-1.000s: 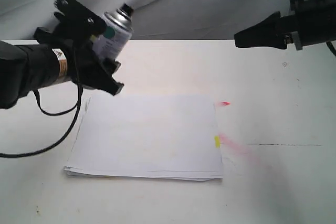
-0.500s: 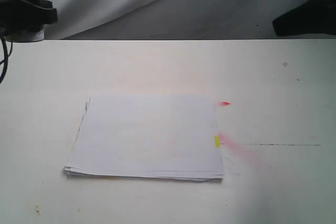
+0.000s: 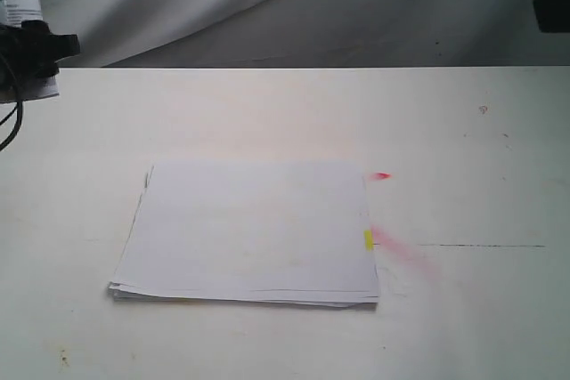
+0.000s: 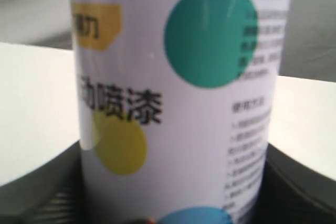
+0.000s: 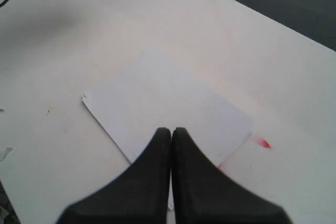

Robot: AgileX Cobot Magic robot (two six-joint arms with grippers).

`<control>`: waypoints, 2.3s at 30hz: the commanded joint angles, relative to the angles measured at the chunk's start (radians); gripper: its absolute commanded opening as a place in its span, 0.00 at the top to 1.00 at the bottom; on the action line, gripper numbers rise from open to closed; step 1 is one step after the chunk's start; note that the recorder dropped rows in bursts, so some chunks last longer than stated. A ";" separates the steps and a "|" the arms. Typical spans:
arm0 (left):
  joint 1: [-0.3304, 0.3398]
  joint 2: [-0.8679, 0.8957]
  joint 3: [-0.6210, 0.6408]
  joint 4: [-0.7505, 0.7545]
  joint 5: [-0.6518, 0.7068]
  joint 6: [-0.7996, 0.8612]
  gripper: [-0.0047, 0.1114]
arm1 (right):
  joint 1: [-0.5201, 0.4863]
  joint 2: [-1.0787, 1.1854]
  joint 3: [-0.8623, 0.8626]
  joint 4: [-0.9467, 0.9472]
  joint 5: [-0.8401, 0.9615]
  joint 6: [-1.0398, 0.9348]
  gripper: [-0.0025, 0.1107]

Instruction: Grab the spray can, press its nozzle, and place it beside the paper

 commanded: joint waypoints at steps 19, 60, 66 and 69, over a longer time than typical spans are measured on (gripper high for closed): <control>0.003 0.137 -0.014 0.007 0.139 -0.003 0.96 | -0.001 -0.034 0.006 -0.086 0.003 0.097 0.98; 0.073 0.097 0.082 -1.554 -0.866 1.825 0.96 | -0.001 -0.034 0.006 -0.086 0.003 0.097 0.98; 0.073 0.244 0.180 -1.554 -1.062 1.830 0.96 | -0.001 -0.034 0.006 -0.086 0.003 0.097 0.98; 0.073 0.320 0.182 -1.554 -1.098 1.830 0.96 | -0.001 -0.034 0.006 -0.086 0.003 0.097 0.98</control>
